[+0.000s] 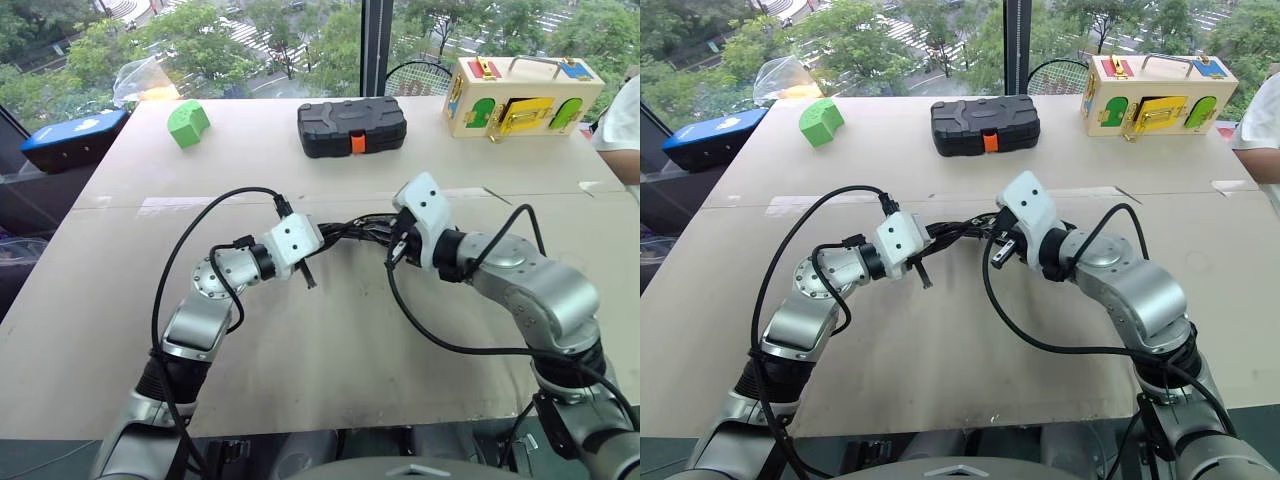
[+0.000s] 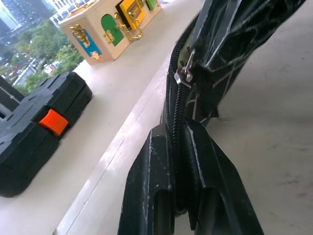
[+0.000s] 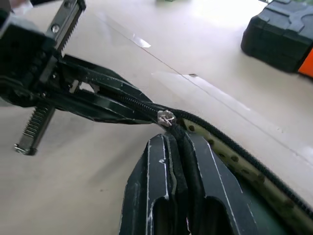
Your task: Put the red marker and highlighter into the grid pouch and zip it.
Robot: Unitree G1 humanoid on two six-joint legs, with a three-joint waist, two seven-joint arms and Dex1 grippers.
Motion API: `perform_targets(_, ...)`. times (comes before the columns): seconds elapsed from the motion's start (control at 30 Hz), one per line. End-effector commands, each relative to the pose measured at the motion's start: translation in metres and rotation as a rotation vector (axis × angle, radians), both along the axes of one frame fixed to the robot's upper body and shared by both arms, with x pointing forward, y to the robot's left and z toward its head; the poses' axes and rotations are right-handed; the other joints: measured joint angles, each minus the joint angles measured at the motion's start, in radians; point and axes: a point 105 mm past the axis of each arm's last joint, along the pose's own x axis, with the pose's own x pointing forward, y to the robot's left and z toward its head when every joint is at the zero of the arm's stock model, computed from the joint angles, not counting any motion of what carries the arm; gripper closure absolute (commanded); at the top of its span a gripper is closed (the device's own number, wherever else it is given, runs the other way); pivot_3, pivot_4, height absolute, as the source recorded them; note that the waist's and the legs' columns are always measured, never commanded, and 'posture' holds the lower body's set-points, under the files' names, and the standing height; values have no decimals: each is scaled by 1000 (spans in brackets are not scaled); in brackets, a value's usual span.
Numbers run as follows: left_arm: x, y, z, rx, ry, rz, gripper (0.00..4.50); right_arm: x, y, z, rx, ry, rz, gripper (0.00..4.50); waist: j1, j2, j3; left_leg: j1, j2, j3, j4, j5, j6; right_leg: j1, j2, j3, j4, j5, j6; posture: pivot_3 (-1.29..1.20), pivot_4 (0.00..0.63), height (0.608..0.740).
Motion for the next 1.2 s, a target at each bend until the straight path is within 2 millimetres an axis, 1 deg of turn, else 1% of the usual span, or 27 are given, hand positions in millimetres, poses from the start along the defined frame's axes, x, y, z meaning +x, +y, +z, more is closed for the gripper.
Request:
perform_targets(0.03, 2, 5, 2, 21, -20, 20, 4500, -3, -10, 21, 65, -50, -19, 4434, 0, 0, 0, 0, 0, 0, 0, 0, 0, 0, 0, 0, 0, 0, 0, 0, 150, 740)
perform_targets(0.2, 0, 8, -1, 34, -21, 20, 4500, -1, -21, 19, 109, 3, -57, 4434, 1, 0, 0, 0, 0, 0, 0, 0, 0, 0, 0, 0, 0, 0, 0, 0, 150, 740)
perform_targets(0.33, 0, 9, -3, 58, -34, 20, 4500, 6, -43, 18, 142, 54, -138, 4434, 4, 0, 0, 0, 0, 0, 0, 0, 0, 0, 0, 0, 0, 0, 0, 0, 150, 740)
perform_targets(0.53, 0, 12, -6, 72, -39, 24, 4500, 6, -65, 17, 179, 107, -202, 4434, 14, 0, 0, 0, 0, 2, 0, 0, 0, 0, 0, 0, 0, 0, 0, 0, 150, 740)
perform_targets(0.6, 2, 14, -7, 76, -39, 33, 4500, 5, -80, 17, 202, 126, -240, 4434, 16, 0, 0, 0, 0, 2, 0, 0, 0, 0, 0, 0, 0, 0, 0, 0, 150, 740)
perform_targets(0.7, 5, 18, -9, 85, -41, 49, 4500, 5, -113, 12, 218, 155, -345, 4434, 17, 0, 0, 0, 0, 2, 0, 0, 0, 0, -1, 0, 0, 0, 0, 0, 150, 740)
perform_targets(0.8, 8, 20, -9, 91, -47, 58, 4500, 2, -142, 4, 182, 175, -446, 4434, 16, 0, 0, 0, 0, 3, 0, 0, 0, 1, -1, 0, 0, 0, 0, 0, 150, 740)
perform_targets(0.9, 11, 19, -9, 100, -66, 58, 4500, -5, -162, 2, 163, 185, -501, 4434, 15, 0, 0, 0, 0, 4, 0, 0, 0, 1, 0, 0, 1, 0, 0, 0, 150, 740)
perform_targets(0.97, 12, 17, -7, 108, -86, 51, 4500, -8, -166, 1, 150, 187, -508, 4434, 15, 0, 0, 0, 0, 5, 0, 0, 0, 1, 0, 1, 1, 0, 0, 0, 150, 740)
perform_targets(1.07, 8, 3, -6, 128, -132, -13, 4500, -14, -163, -4, 131, 202, -484, 4434, 16, 0, 0, 0, 1, 5, 0, 0, 0, 1, 0, 1, 0, 0, 0, 0, 150, 740)
perform_targets(1.1, 5, -3, -7, 138, -142, -45, 4500, -16, -165, -8, 109, 208, -489, 4434, 17, 0, 0, 0, 1, 5, 0, 0, 0, 1, 0, 1, 0, 0, 0, 0, 150, 740)
perform_targets(1.13, 2, -8, -9, 141, -146, -73, 4500, -21, -167, -14, 82, 221, -482, 3857, 19, 0, 0, 0, 1, 5, 0, 0, 0, 1, -1, 1, 0, 0, 0, 0, 150, 740)
perform_targets(1.17, 0, -13, -12, 147, -152, -93, 4500, -25, -168, -20, 56, 234, -479, 3528, 23, 0, 0, 0, 1, 5, 0, 0, 0, 1, -1, 1, 0, 0, 0, 0, 150, 740)
perform_targets(1.2, -4, -16, -16, 156, -138, -118, 4500, -30, -170, -26, 28, 245, -473, 3409, 25, 0, 0, 0, 0, 5, 0, 0, 0, 1, -1, 1, -1, 0, 0, 0, 150, 740)
